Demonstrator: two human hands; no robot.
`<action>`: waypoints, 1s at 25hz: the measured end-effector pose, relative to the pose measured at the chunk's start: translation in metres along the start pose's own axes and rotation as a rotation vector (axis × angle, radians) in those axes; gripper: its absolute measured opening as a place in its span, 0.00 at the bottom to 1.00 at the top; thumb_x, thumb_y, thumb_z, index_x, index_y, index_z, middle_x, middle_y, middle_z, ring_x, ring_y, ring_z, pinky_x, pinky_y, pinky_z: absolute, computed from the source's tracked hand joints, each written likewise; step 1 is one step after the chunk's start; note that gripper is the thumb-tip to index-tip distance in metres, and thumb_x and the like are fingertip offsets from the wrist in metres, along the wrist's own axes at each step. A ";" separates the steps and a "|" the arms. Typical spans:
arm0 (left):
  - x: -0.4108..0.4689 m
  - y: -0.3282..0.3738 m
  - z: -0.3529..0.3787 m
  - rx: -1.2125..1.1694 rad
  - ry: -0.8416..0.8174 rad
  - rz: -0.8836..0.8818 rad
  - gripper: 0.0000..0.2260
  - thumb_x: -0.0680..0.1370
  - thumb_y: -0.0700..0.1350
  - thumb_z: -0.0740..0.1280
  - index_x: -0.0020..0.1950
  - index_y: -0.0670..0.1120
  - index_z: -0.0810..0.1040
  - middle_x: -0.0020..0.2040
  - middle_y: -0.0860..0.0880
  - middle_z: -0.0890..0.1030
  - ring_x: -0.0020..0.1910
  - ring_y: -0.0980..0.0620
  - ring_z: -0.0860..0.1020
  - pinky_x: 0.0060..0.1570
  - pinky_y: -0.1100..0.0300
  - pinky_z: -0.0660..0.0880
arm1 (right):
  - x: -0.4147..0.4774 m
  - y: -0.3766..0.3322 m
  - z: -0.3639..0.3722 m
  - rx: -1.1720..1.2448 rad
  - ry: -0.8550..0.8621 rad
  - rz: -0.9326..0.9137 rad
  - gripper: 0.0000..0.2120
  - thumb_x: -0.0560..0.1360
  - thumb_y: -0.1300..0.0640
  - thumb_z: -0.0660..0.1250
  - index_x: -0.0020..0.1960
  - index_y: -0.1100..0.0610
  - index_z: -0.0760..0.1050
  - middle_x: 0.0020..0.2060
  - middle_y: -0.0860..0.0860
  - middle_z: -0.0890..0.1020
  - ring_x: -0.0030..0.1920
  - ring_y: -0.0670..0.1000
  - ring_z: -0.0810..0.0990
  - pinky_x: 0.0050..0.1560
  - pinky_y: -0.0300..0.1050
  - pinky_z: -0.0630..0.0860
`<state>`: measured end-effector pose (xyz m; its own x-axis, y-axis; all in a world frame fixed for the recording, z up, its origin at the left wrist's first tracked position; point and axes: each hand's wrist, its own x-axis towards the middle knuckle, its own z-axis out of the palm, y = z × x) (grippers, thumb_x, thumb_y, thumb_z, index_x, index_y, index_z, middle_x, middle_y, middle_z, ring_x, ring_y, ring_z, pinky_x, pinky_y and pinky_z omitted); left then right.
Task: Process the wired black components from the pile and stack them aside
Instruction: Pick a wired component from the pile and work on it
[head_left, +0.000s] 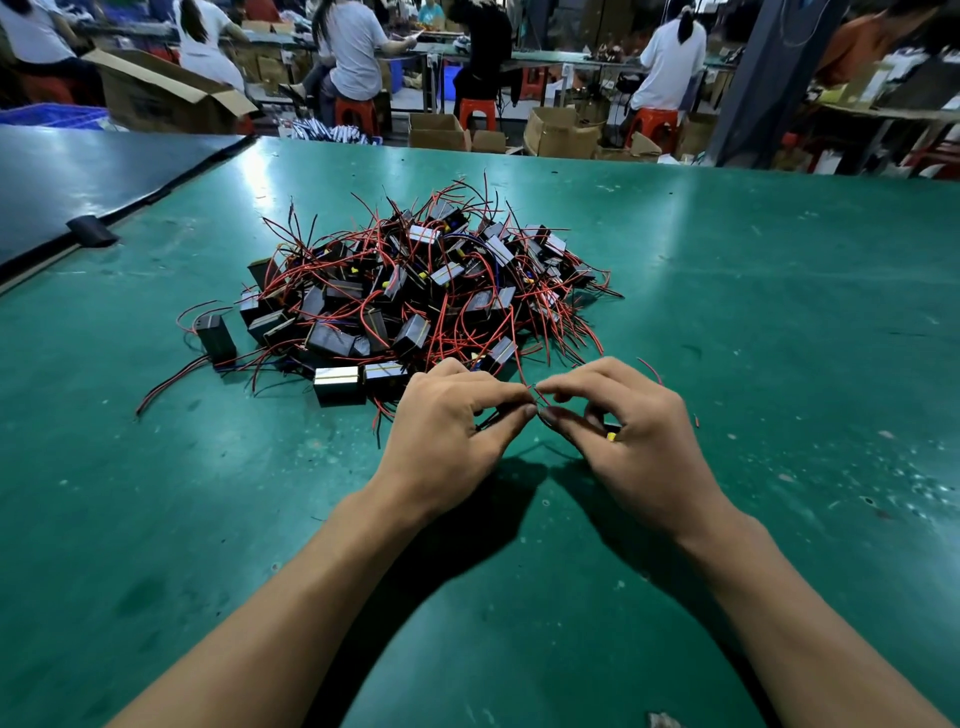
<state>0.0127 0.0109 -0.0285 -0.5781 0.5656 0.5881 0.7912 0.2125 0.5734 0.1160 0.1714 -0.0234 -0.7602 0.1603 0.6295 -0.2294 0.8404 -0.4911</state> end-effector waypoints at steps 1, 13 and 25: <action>0.000 0.000 0.000 -0.004 -0.009 0.001 0.08 0.74 0.51 0.71 0.49 0.51 0.86 0.38 0.55 0.83 0.39 0.49 0.73 0.41 0.44 0.72 | 0.000 0.002 0.000 -0.018 -0.006 -0.025 0.08 0.74 0.60 0.75 0.53 0.54 0.84 0.45 0.47 0.81 0.40 0.45 0.78 0.40 0.44 0.77; -0.003 0.005 0.003 0.239 0.103 0.176 0.04 0.75 0.47 0.71 0.46 0.51 0.86 0.38 0.56 0.83 0.37 0.49 0.73 0.38 0.48 0.71 | 0.002 -0.009 0.013 0.200 -0.064 0.423 0.10 0.78 0.56 0.69 0.38 0.52 0.77 0.29 0.38 0.77 0.32 0.41 0.72 0.35 0.32 0.66; 0.003 -0.003 -0.004 0.036 0.138 -0.047 0.07 0.76 0.47 0.70 0.50 0.47 0.84 0.45 0.53 0.84 0.44 0.54 0.79 0.46 0.53 0.77 | 0.007 0.007 -0.005 0.035 0.073 0.466 0.09 0.75 0.54 0.72 0.36 0.52 0.79 0.29 0.42 0.78 0.31 0.41 0.74 0.34 0.31 0.67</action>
<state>0.0080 0.0093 -0.0259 -0.6348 0.4399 0.6352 0.7677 0.2660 0.5830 0.1122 0.1813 -0.0194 -0.7426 0.5534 0.3773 0.1048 0.6524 -0.7506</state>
